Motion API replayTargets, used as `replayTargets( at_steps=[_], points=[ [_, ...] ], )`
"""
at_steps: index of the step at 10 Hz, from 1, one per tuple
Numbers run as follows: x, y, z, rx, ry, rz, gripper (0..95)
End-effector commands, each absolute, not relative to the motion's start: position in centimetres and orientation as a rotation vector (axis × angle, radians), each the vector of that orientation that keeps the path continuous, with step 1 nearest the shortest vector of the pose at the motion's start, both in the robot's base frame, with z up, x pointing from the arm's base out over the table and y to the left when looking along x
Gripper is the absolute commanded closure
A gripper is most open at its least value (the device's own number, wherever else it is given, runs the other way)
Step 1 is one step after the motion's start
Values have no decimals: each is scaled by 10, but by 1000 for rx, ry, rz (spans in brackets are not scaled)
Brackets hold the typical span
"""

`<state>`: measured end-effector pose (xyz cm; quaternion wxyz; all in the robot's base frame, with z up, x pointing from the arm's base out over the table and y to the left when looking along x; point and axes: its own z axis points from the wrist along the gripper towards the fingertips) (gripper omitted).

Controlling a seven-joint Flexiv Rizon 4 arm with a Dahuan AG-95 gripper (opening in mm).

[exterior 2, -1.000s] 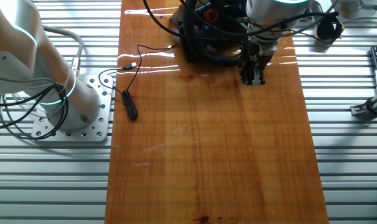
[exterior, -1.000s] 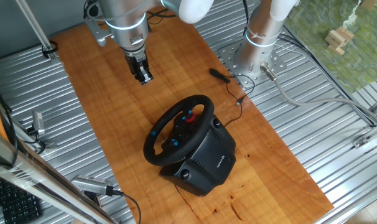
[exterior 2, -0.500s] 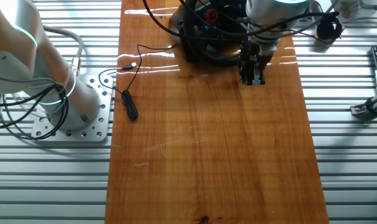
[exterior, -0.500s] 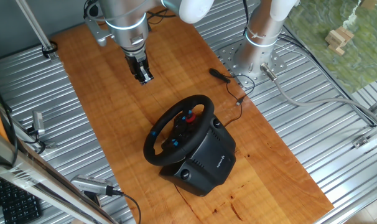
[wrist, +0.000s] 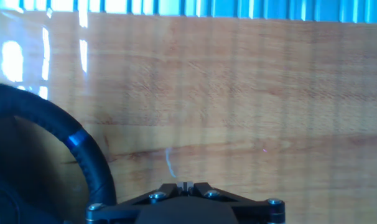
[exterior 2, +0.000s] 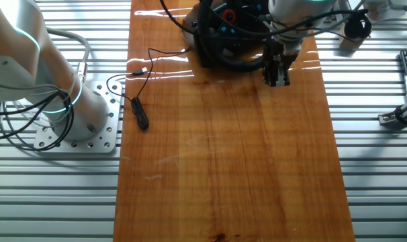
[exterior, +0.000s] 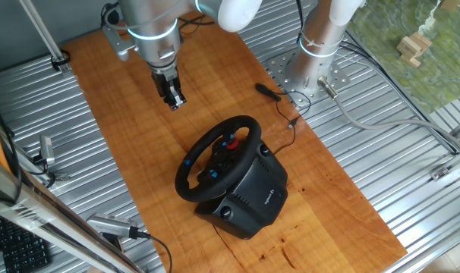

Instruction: Rotate the steering wheel 90 degrees counterclockwise

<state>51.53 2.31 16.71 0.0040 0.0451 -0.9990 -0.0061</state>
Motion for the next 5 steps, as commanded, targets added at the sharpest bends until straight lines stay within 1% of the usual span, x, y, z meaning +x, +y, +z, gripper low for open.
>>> replayTargets(
  at_steps=[1,5],
  points=[
    [517,30,172,157,-3127,-44,950],
    [520,45,187,147,-3115,-130,950]
  ],
)
